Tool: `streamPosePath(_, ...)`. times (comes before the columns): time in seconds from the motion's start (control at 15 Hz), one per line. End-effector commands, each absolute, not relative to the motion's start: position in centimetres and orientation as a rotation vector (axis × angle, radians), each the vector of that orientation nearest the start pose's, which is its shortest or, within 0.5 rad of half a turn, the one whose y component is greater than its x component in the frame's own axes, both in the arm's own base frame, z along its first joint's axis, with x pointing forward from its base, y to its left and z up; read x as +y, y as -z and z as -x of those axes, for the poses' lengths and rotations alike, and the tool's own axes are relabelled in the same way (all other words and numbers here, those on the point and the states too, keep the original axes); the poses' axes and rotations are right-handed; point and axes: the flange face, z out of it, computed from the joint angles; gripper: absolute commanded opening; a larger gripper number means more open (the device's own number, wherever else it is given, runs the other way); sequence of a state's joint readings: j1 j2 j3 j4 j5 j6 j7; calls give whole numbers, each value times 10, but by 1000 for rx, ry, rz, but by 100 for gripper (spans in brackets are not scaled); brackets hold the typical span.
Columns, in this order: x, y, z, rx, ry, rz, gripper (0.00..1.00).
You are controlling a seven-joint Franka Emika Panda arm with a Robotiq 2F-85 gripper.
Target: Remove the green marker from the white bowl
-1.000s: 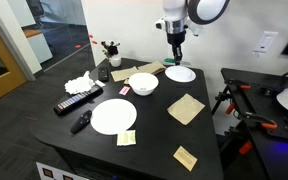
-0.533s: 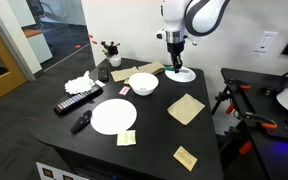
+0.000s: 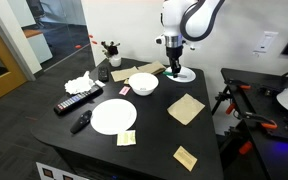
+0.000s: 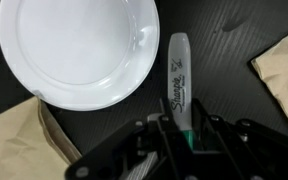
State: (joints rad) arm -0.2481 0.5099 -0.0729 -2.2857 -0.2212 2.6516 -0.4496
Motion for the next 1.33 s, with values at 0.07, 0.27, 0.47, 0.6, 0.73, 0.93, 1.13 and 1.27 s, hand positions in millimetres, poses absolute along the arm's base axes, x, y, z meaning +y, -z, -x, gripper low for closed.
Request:
streamPosePath(0.07,-162,-105,-490,-532,-279,3115,6)
streamPosePath(0.27,-162,-97,-494,-534,-289,3109,6)
streamPosePath(0.47,-162,-92,-497,-530,-296,3106,6)
streamPosePath(0.6,-162,-90,-499,-529,-302,3108,6)
streamPosePath(0.73,-162,-89,-500,-524,-309,3110,51)
streamPosePath(0.93,-163,-92,-501,-518,-312,3115,72)
streamPosePath(1.13,-163,-103,-500,-510,-301,3133,94)
streamPosePath(1.27,-163,-115,-497,-511,-288,3144,100)
